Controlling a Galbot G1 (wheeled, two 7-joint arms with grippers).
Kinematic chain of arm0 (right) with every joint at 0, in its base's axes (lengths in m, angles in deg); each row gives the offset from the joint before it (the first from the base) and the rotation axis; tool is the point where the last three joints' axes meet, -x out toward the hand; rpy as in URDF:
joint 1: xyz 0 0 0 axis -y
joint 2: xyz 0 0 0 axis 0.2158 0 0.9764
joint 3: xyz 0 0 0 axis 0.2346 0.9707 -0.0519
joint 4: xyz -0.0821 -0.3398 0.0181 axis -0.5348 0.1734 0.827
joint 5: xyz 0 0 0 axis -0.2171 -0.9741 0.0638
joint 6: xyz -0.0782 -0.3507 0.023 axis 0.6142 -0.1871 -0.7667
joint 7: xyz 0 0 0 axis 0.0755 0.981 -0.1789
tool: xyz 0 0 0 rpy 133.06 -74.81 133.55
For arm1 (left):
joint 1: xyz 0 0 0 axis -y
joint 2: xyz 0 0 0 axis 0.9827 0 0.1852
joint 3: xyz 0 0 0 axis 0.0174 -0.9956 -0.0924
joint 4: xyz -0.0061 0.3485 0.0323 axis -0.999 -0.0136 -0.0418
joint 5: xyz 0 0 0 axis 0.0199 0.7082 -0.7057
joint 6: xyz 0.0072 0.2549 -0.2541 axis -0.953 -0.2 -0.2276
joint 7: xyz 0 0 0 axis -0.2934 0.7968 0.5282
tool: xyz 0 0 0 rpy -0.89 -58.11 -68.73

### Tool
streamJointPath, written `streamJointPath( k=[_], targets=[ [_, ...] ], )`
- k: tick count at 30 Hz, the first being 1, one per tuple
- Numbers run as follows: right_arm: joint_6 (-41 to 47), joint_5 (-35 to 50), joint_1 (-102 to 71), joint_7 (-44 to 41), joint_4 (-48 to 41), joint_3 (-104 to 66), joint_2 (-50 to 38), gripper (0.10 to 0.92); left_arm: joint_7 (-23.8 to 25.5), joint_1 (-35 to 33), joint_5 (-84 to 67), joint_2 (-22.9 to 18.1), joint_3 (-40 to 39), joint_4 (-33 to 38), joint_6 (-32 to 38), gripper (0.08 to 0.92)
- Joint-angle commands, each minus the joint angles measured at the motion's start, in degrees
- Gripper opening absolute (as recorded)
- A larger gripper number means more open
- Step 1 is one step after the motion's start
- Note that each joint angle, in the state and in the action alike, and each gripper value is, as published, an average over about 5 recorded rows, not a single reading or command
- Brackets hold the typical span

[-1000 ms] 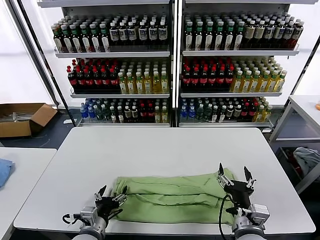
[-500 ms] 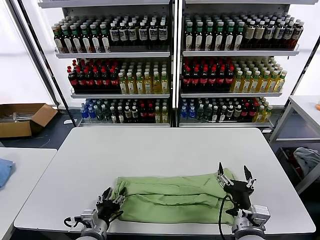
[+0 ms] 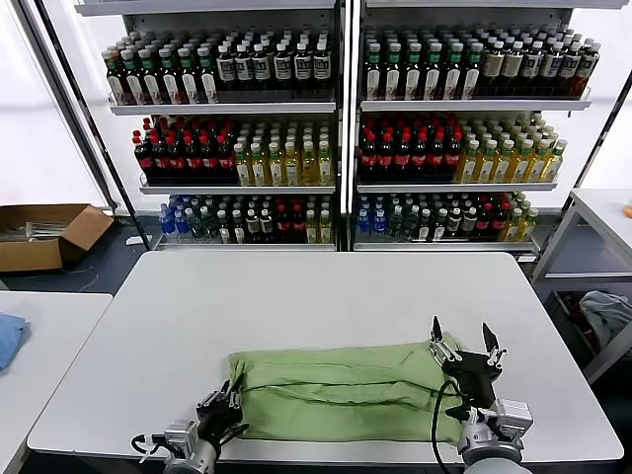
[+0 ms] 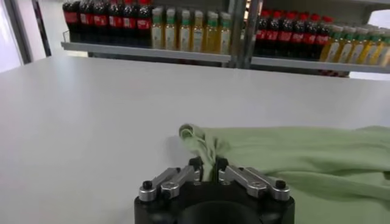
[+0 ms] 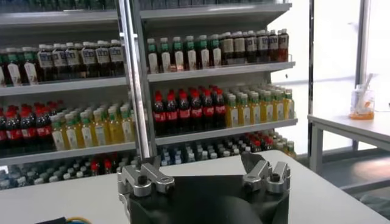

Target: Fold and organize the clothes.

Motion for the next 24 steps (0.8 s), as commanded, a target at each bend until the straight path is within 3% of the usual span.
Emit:
streamJointPath(
  k=[1, 5, 9, 14, 17, 20, 24],
  targets=[
    [-0.04, 0.19, 0.33, 0.05, -0.17, -0.31, -0.40, 0.823, 1.90, 0.79, 1.84, 2.28, 4.60, -0.33, 2.45, 0.137],
    [0.08, 0.37, 0.76, 0.12, -0.17, -0.50, -0.41, 0.823, 2.16, 2.01, -0.81, 7.31, 12.67, 0.12, 3.11, 0.110],
    [0.27, 0.37, 1.19, 0.24, -0.18, -0.32, -0.33, 0.823, 2.18, 3.31, -7.28, 16.79, 24.67, -1.54, 2.80, 0.110],
    [0.52, 0.33, 1.69, 0.34, -0.29, 0.24, 0.17, 0.823, 2.19, 3.62, -12.77, 28.95, 37.37, -10.90, 3.61, 0.110],
    [0.63, 0.09, 1.92, 0.42, -0.48, 0.91, 0.80, 0.823, 2.72, 3.39, -13.16, 33.07, 40.62, -15.45, 4.13, 0.110],
    [0.76, -0.44, 2.08, 0.51, -0.53, 1.71, 1.39, 0.823, 3.18, 2.54, -13.11, 33.41, 40.20, -14.66, 3.77, 0.110],
    [0.81, -0.85, 1.76, 0.55, -0.18, 2.05, 1.85, 0.823, 3.31, 2.13, -11.19, 28.93, 34.51, -8.42, 2.79, 0.110]
  ],
)
